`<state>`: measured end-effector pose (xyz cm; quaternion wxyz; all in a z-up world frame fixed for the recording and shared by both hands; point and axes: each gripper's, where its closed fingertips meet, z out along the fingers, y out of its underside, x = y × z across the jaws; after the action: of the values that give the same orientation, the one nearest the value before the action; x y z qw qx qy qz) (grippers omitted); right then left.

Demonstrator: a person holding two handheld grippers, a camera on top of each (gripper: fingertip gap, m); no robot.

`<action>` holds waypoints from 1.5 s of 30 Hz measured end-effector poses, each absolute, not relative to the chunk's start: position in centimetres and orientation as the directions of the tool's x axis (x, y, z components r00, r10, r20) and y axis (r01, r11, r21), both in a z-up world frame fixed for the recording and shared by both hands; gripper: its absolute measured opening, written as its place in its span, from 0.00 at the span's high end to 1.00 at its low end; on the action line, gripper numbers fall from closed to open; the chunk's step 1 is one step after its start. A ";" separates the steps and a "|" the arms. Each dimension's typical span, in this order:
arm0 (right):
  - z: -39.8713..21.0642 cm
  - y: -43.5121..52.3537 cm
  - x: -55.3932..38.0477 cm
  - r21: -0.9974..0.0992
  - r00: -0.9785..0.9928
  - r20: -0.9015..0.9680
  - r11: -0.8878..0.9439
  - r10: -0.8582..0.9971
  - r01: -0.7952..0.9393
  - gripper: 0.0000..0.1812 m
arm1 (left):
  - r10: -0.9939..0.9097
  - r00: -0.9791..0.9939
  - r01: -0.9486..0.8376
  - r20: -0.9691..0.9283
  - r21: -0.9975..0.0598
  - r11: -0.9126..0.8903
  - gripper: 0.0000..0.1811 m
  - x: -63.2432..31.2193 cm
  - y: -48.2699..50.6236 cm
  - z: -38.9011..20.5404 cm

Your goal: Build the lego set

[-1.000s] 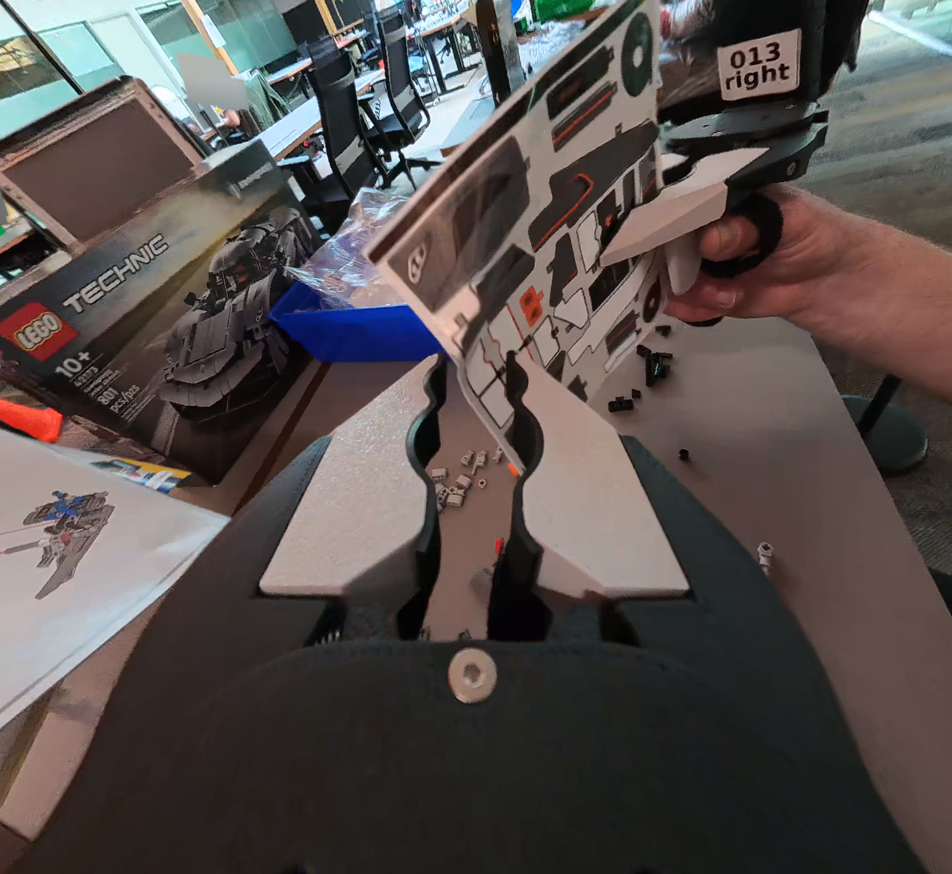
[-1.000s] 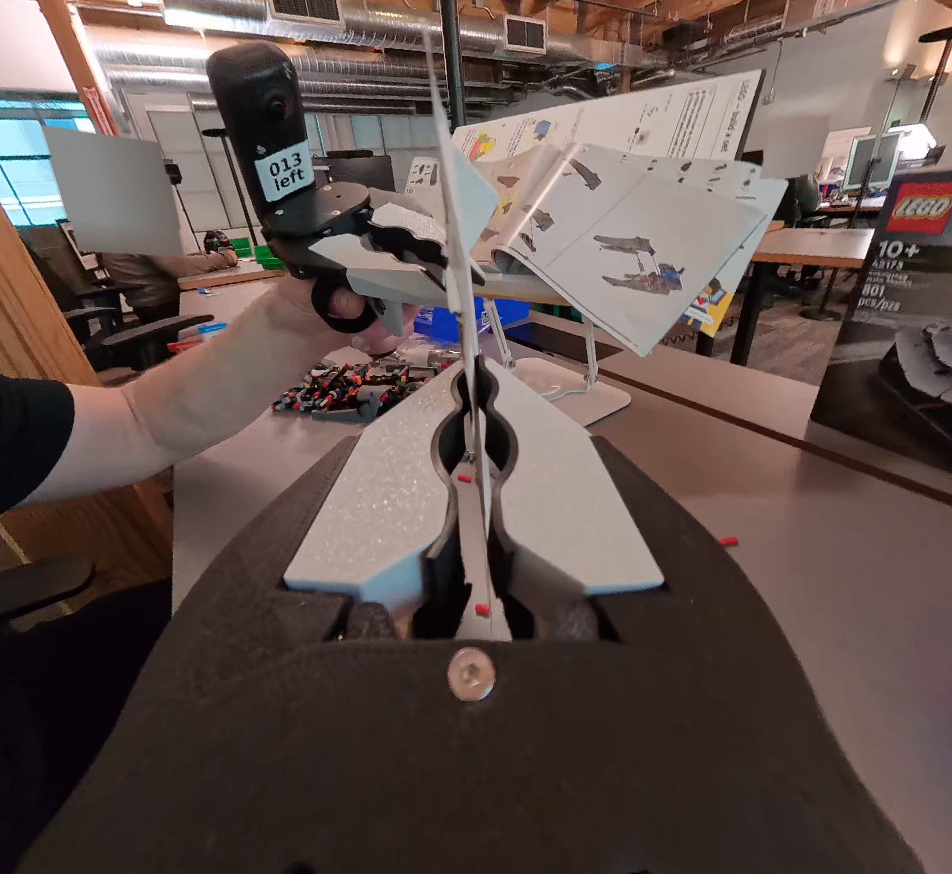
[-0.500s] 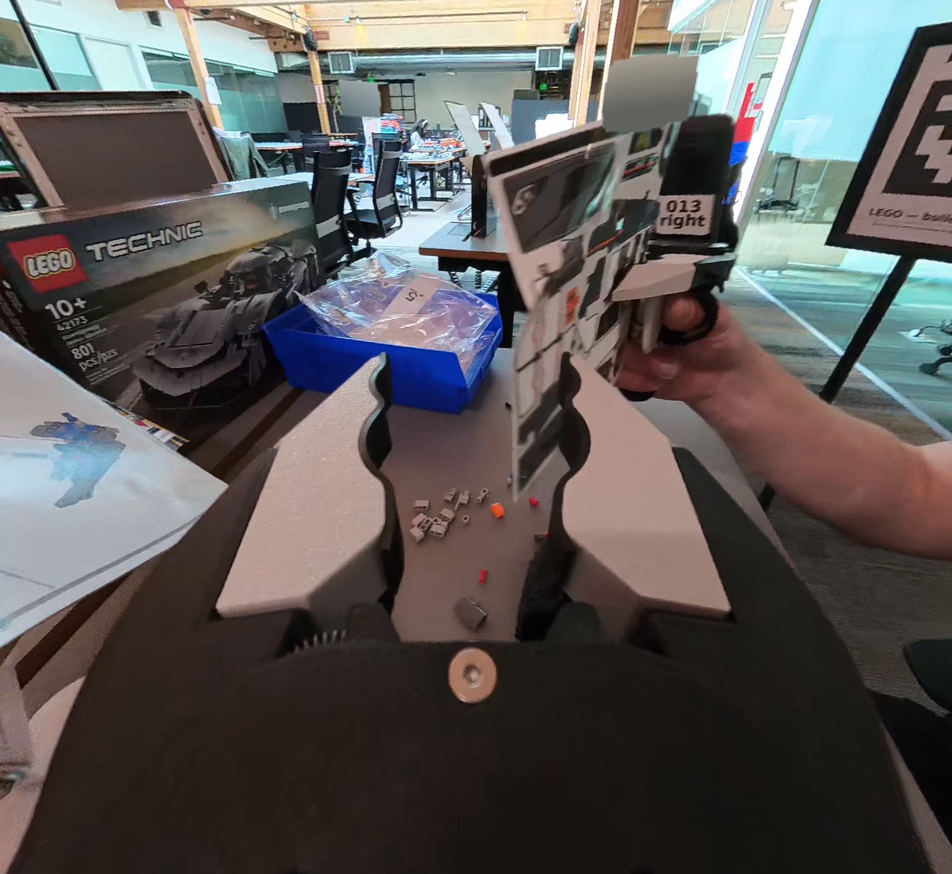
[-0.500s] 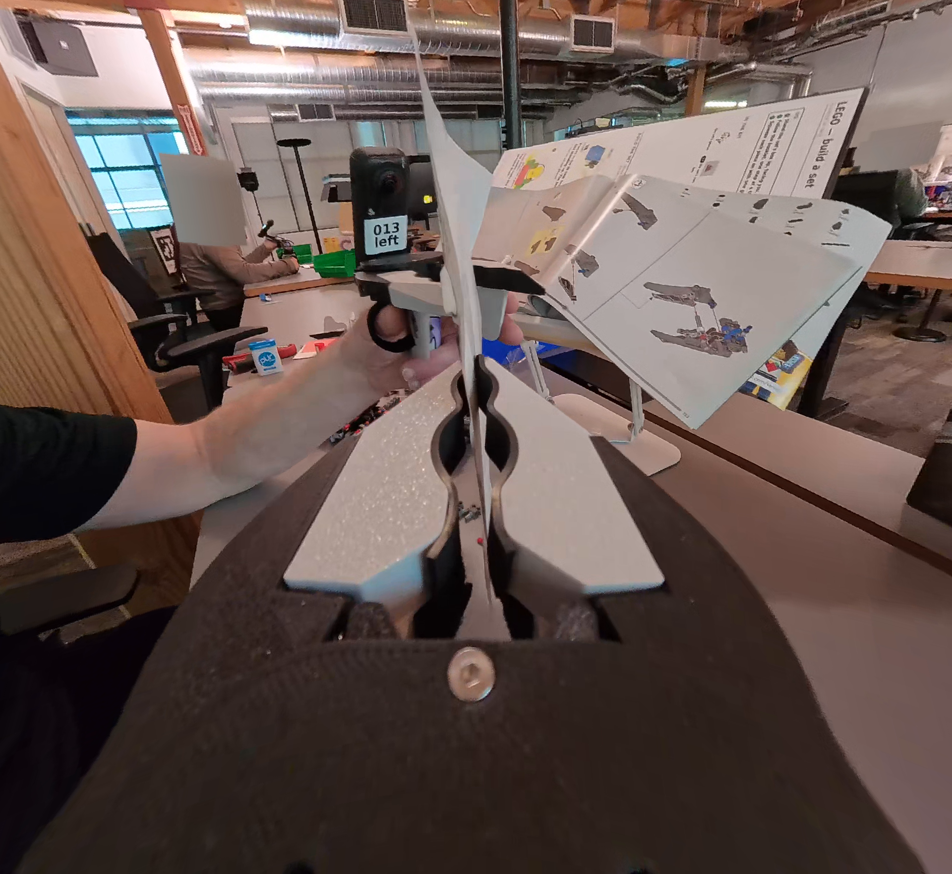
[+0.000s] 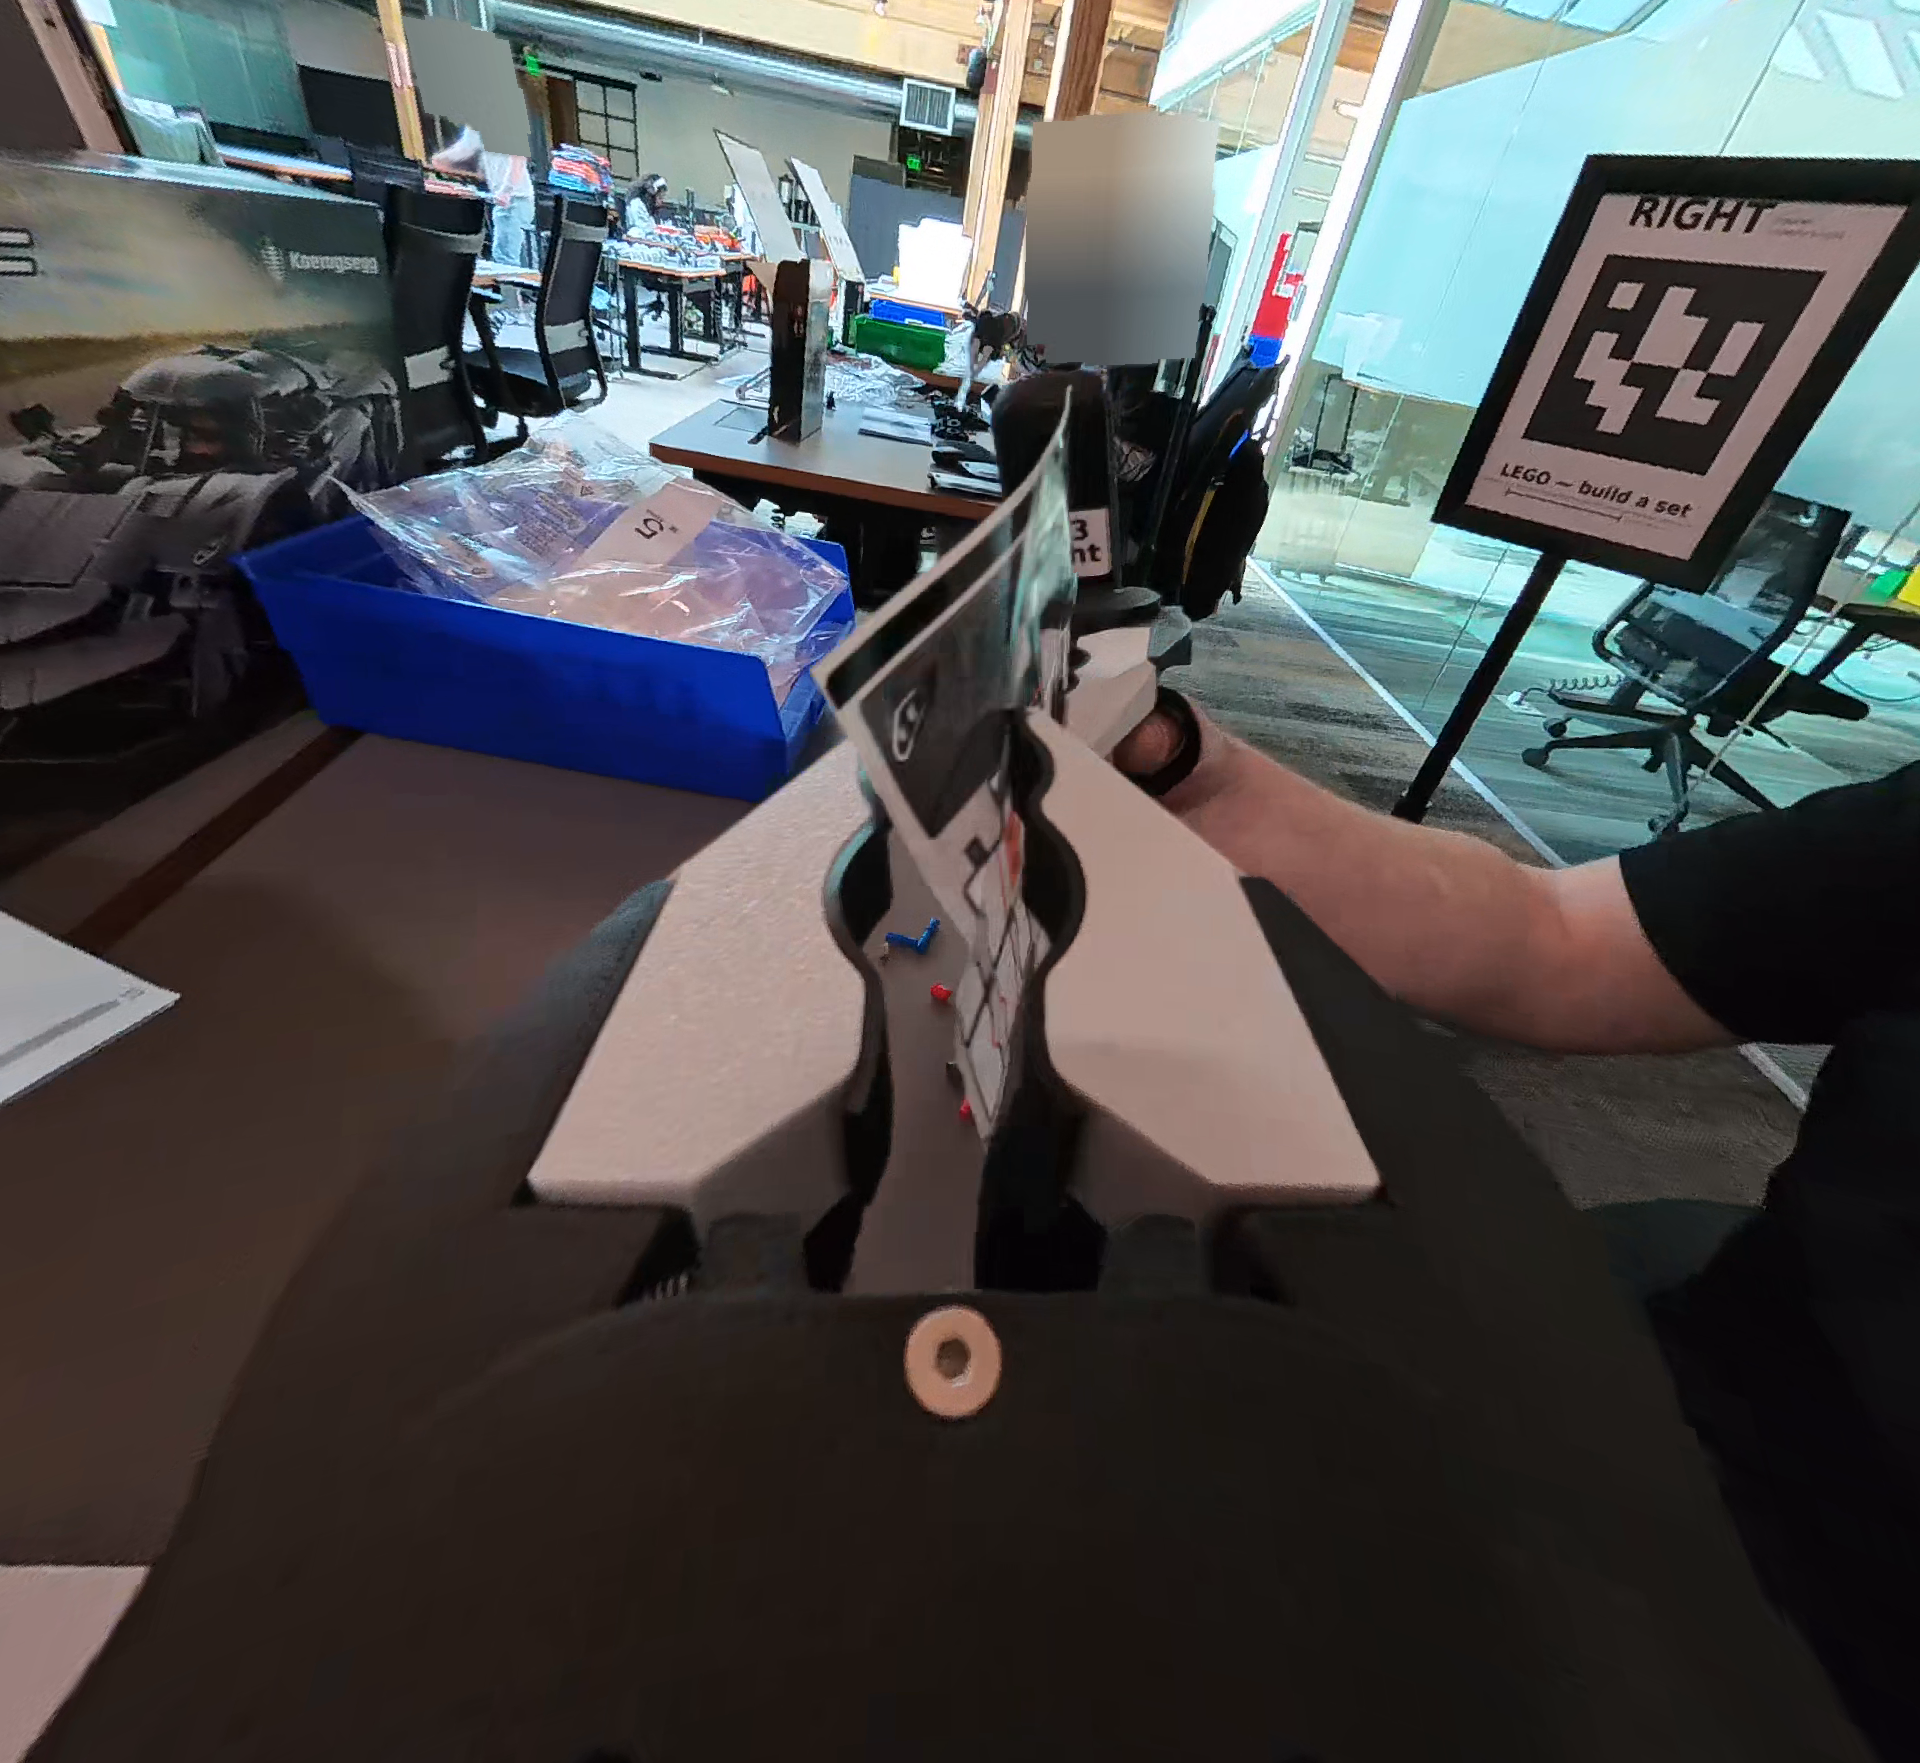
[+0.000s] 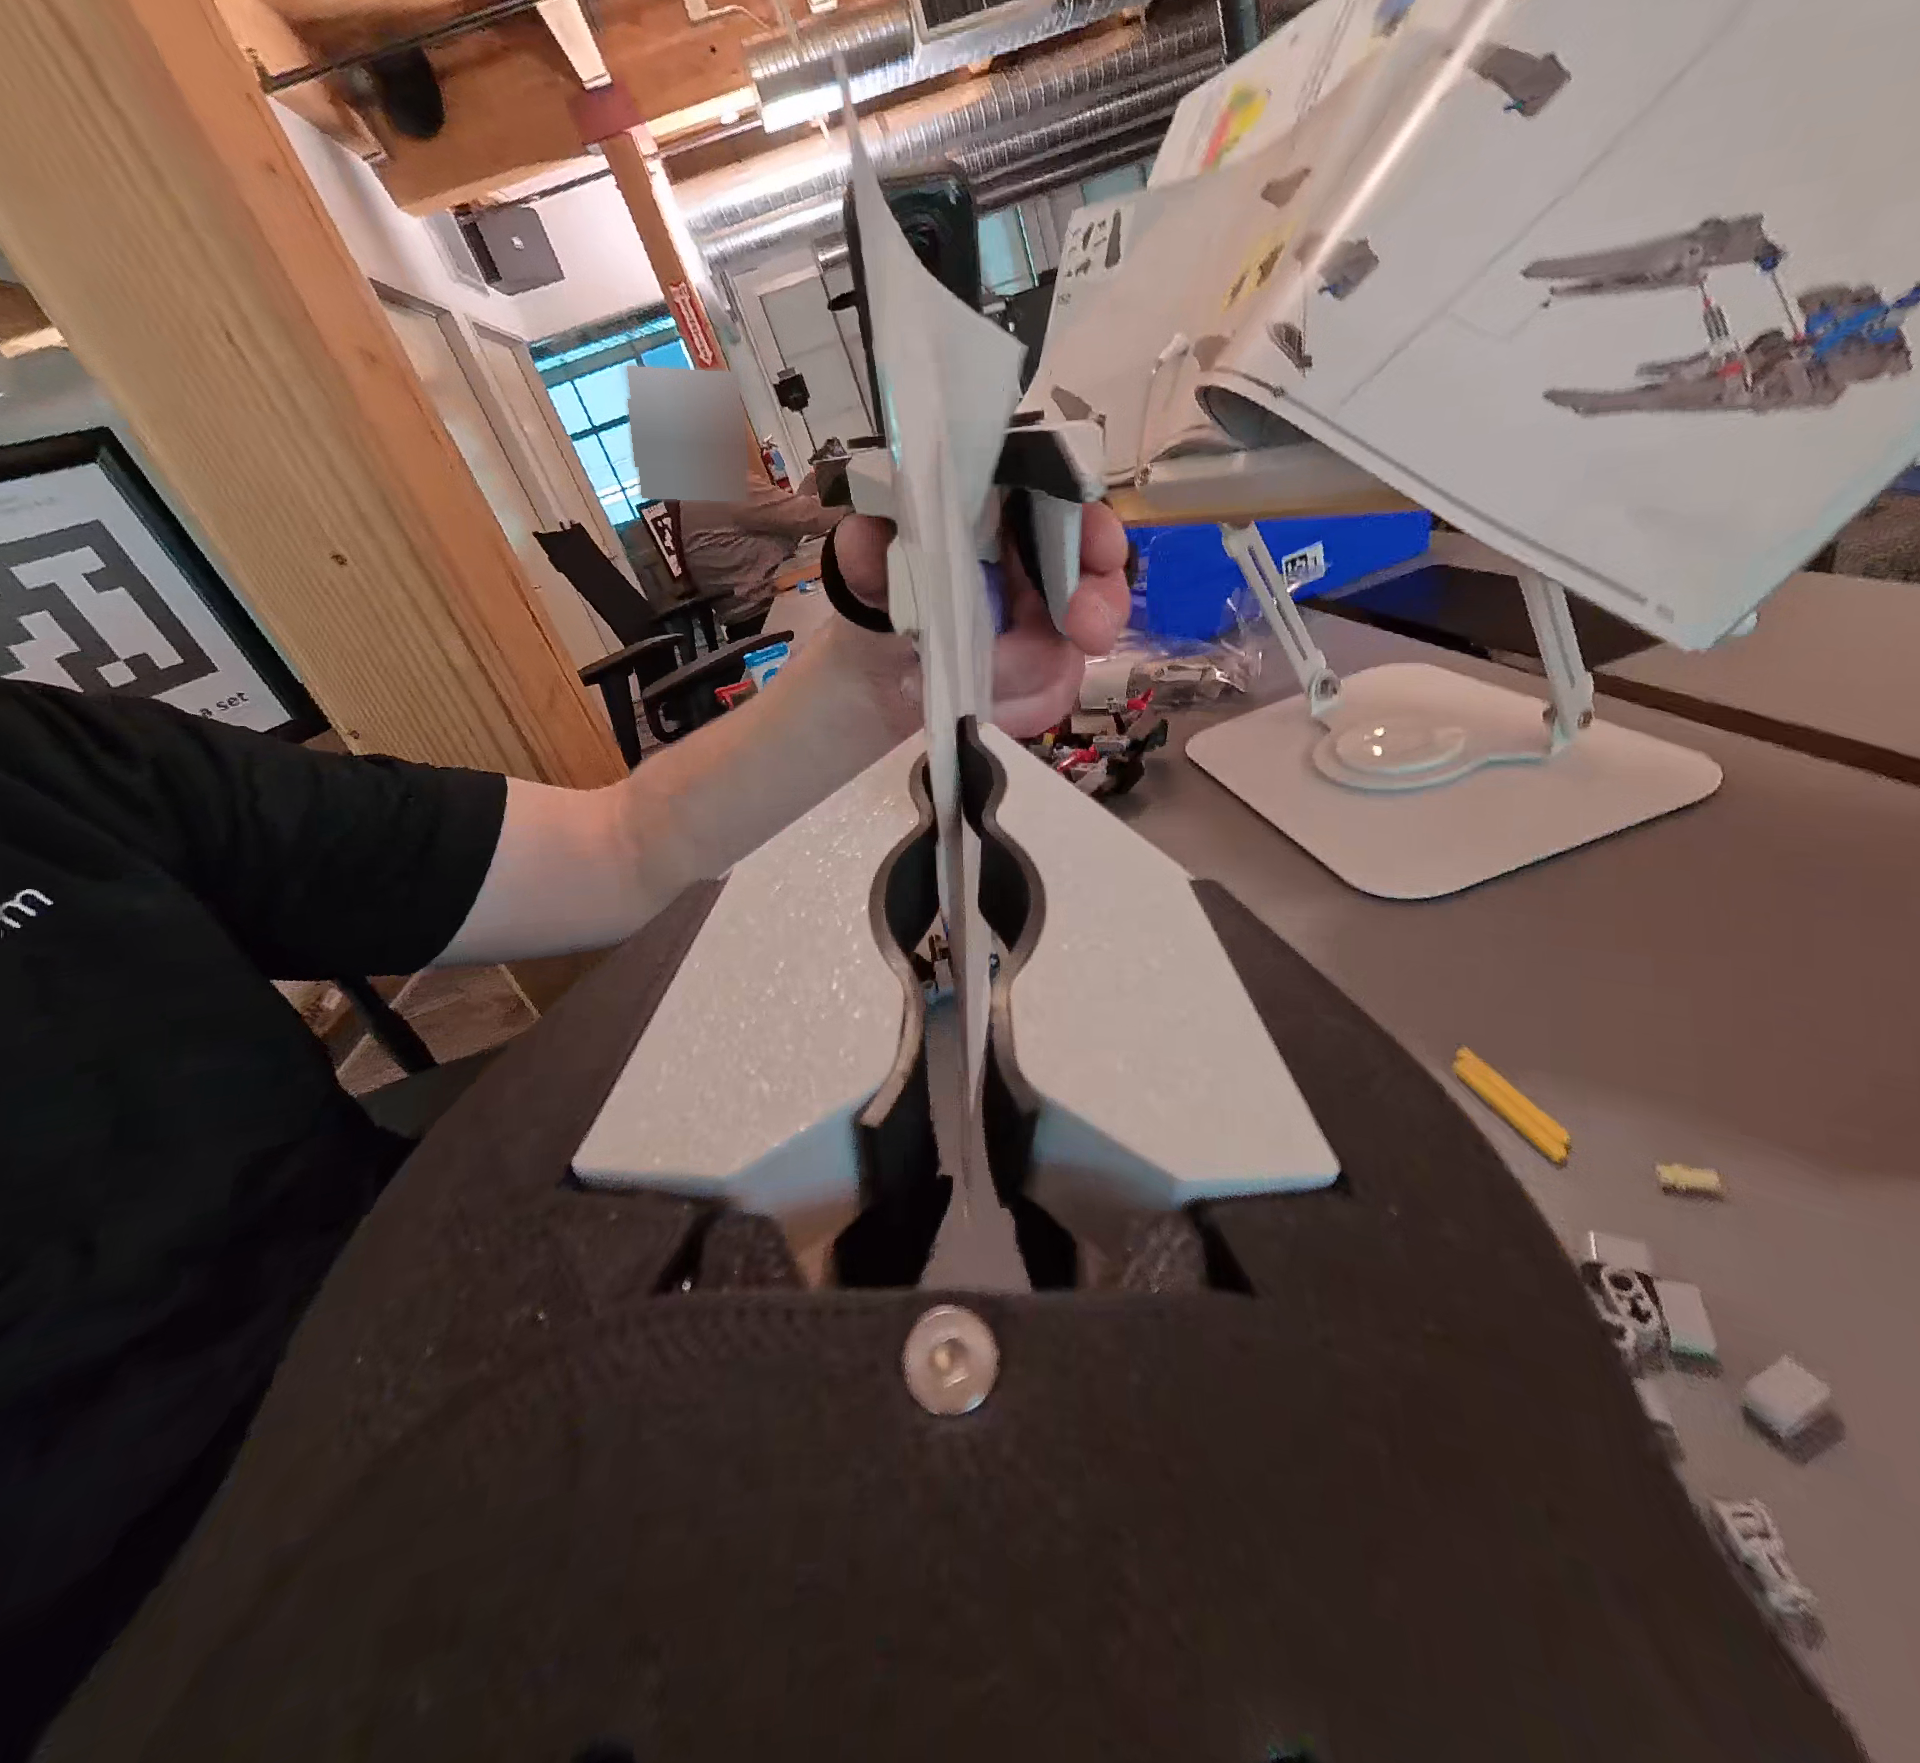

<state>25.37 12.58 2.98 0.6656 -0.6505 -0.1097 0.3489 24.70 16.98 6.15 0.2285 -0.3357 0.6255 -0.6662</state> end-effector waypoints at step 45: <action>4.2 12.0 27.3 -0.896 0.724 -0.353 0.008 0.593 -0.444 0.89 | -0.754 -0.624 -0.117 0.205 -0.979 -0.169 1.00 24.7 19.6 6.3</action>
<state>27.35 11.96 4.22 0.7071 -0.6016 -0.0618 0.3664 24.67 19.59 6.29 0.2365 -0.3632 0.5998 -0.6726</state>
